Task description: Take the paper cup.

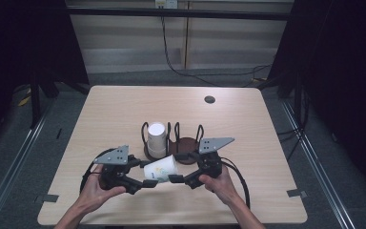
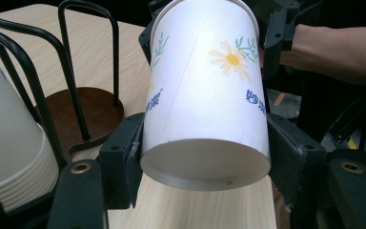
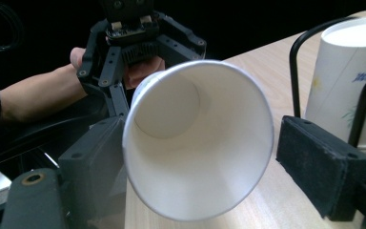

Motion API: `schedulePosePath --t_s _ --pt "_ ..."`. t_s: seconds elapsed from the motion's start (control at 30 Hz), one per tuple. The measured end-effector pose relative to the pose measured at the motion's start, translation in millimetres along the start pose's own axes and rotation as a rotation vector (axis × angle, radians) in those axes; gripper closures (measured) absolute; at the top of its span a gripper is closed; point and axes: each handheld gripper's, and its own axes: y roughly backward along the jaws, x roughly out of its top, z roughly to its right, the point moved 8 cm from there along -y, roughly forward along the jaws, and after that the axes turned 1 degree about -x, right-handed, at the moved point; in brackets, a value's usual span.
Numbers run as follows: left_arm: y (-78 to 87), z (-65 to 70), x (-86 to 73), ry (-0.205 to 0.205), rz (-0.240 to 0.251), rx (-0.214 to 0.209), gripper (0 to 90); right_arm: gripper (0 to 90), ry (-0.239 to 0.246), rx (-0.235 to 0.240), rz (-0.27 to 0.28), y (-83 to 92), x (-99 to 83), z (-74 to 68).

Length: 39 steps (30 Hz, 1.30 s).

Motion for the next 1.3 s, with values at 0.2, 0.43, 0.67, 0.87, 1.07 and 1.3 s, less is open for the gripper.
schedulePosePath --t_s 0.2,0.43,0.67,0.87,1.07,1.3 --pt "-0.6 1.0 0.2 -0.002 0.000 -0.010 36.2 19.4 -0.011 0.033 -0.019 -5.7 -4.3 -1.3" --pt "-3.1 1.6 -2.5 -0.003 -0.019 -0.025 35.8 21.6 -0.010 0.043 -0.031 -6.5 -4.7 -2.4" --pt "-5.5 0.8 -3.8 0.012 -0.025 -0.026 33.6 24.4 -0.001 0.050 -0.031 -3.8 -3.3 -3.2" --pt "-5.8 -1.3 -5.2 0.018 -0.033 -0.010 26.2 25.6 -0.003 0.052 -0.036 -3.2 -2.8 -3.4" --pt "-5.2 -5.4 -8.3 0.037 -0.050 0.010 18.0 25.7 -0.007 0.049 -0.038 -2.6 -0.8 -4.0" --pt "-3.1 -12.1 -14.8 0.071 -0.081 0.031 16.3 25.8 -0.017 0.030 -0.033 -0.7 0.6 -0.2"
